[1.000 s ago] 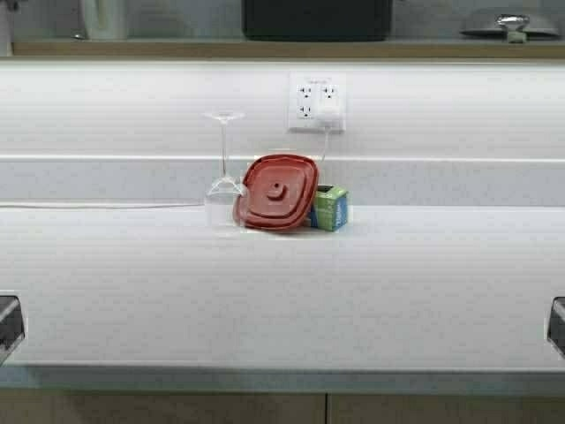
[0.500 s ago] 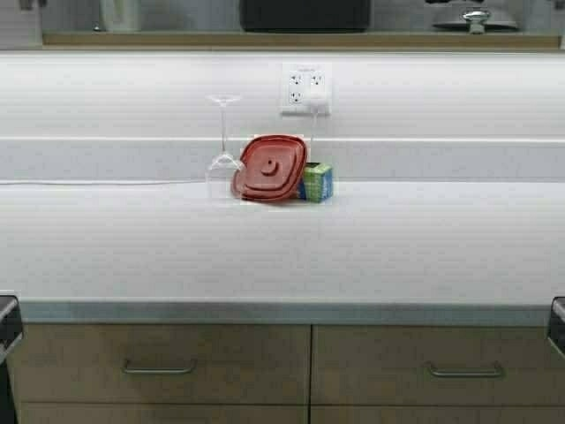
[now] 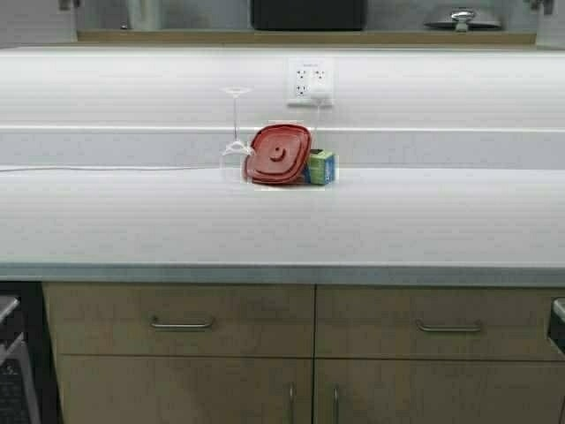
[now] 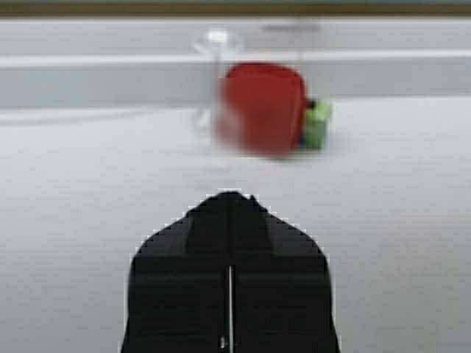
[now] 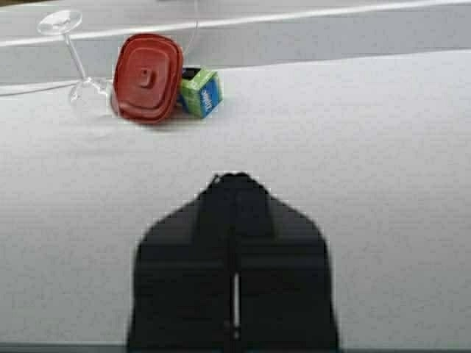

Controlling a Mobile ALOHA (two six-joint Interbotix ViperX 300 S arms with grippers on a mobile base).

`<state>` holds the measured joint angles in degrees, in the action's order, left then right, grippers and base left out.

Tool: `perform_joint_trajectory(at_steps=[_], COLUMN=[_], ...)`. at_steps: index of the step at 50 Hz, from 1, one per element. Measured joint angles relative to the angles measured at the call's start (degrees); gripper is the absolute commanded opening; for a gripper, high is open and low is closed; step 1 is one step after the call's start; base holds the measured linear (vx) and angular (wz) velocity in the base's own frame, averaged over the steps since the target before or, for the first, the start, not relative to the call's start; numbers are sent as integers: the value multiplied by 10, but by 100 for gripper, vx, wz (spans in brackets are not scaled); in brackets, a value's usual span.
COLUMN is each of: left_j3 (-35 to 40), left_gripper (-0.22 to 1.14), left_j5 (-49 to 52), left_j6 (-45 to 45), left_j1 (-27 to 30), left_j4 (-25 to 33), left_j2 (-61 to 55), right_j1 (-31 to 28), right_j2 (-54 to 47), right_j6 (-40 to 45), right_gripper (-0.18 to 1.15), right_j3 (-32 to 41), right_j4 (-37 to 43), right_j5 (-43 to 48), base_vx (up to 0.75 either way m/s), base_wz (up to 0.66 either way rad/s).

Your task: Open the cabinet, put the pot inside, then close it

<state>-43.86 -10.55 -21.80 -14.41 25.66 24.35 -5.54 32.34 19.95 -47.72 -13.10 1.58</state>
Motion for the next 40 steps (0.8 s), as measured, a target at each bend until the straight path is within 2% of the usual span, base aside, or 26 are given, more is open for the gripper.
perform_joint_trajectory(at_steps=[6, 13, 27, 35, 40], left_j3=[46, 123, 316, 410, 454], left_gripper=[5, 5, 5, 5, 5], left_j5=[69, 152, 237, 265, 267], left_j6=[-19, -22, -21, -16, -13], left_j1=[66, 178, 364, 405, 417], left_j4=[-1, -8, -11, -11, -11], left_j2=[28, 50, 34, -18, -66], right_j1=[30, 91, 244, 307, 313], right_j2=[26, 49, 28, -33, -87], right_j6=[-11, -27, -40, -40, -40], right_gripper=[7, 7, 7, 6, 6], right_j3=[55, 132, 284, 381, 432], right_j4=[-19, -43, -59, -60, -59], right_j5=[-69, -148, -182, -200, -222], base_vx=[-23, -20, -13, -6, -4], base_wz=[9, 5, 0, -5, -4])
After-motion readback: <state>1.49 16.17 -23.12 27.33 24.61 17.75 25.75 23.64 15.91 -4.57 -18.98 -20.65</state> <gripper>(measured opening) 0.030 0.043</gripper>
